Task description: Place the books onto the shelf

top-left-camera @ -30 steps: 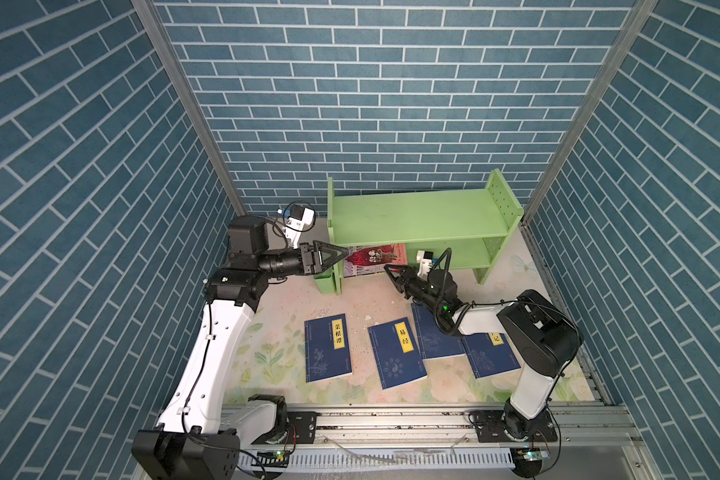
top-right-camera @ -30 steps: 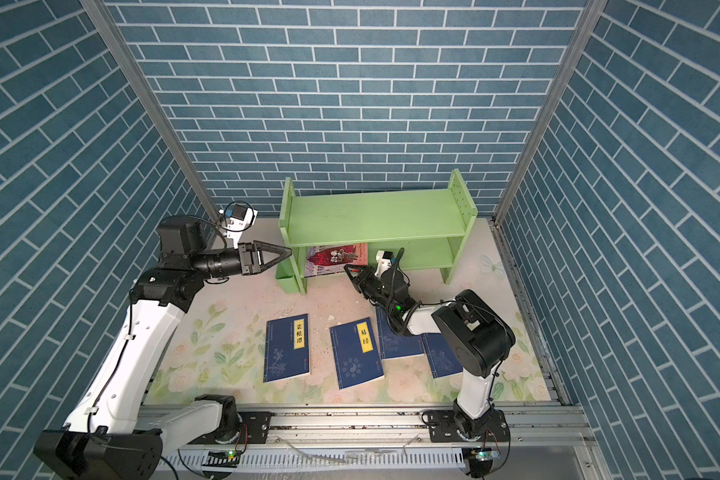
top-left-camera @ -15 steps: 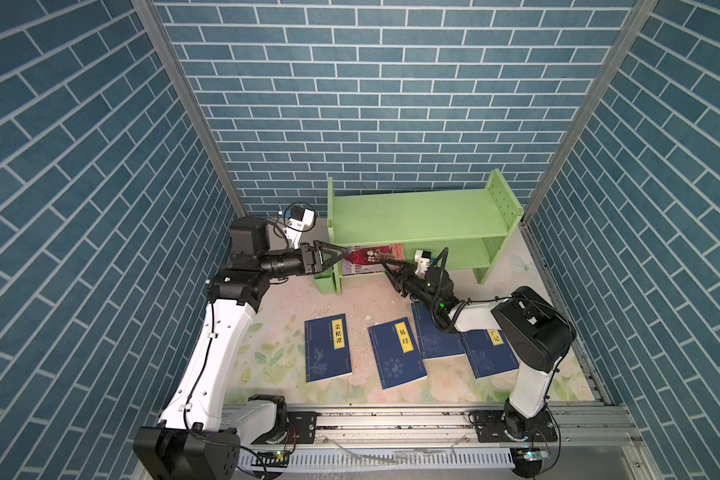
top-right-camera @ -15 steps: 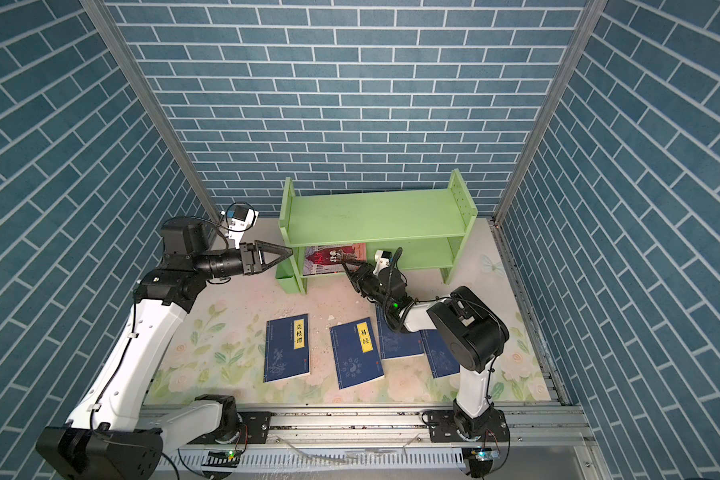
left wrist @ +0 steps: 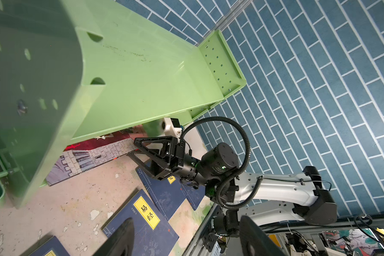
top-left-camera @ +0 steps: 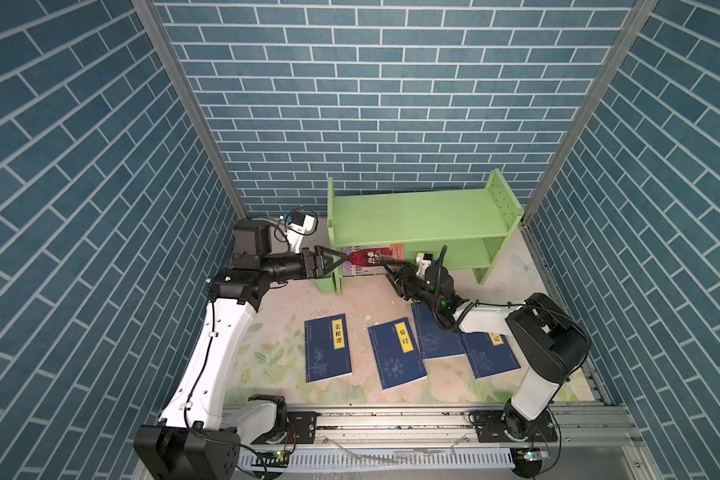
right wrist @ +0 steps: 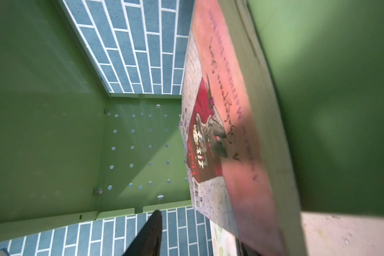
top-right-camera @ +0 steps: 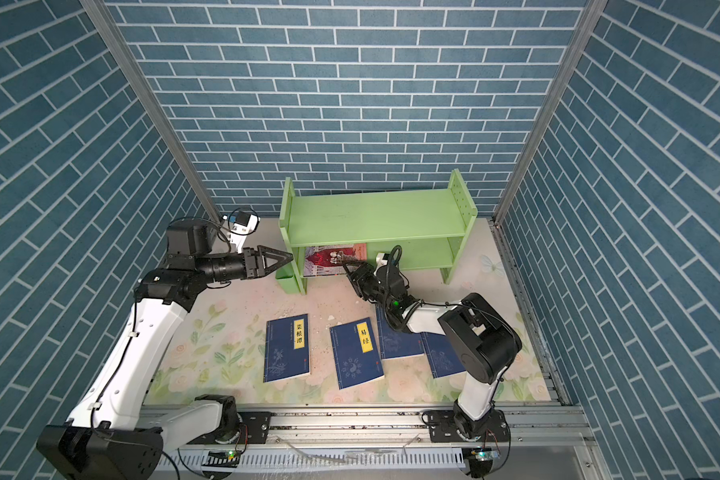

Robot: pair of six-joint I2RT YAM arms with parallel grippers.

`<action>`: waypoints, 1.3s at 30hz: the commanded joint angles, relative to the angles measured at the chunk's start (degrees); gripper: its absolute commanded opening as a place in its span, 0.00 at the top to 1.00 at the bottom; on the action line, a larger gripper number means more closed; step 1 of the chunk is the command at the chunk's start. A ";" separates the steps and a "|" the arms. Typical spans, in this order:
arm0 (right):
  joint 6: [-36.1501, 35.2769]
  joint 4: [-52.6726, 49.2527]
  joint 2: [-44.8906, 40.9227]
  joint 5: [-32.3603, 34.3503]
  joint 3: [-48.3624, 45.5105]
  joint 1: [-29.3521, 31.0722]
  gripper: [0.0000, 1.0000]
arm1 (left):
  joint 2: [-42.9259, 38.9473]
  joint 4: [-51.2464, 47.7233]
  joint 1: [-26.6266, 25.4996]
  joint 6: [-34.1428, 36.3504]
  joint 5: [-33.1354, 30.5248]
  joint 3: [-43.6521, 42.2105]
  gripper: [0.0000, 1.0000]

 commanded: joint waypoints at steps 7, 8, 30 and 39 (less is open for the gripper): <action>0.02 -6.68 -3.03 1.48 -1.29 0.23 0.46 | -0.43 -2.96 0.23 3.75 -1.28 2.04 0.23; 0.01 -6.57 -3.51 1.60 -1.74 0.21 0.46 | -0.41 -3.10 0.23 4.02 -1.25 2.12 0.23; -5.69 -9.28 -14.33 1.43 -10.68 -4.21 0.87 | -0.63 1.06 -0.16 32.95 -24.50 -17.51 0.24; -7.60 -10.42 -15.62 0.45 -11.07 -7.43 0.93 | 3.43 14.90 -2.64 32.17 -25.52 -24.79 0.24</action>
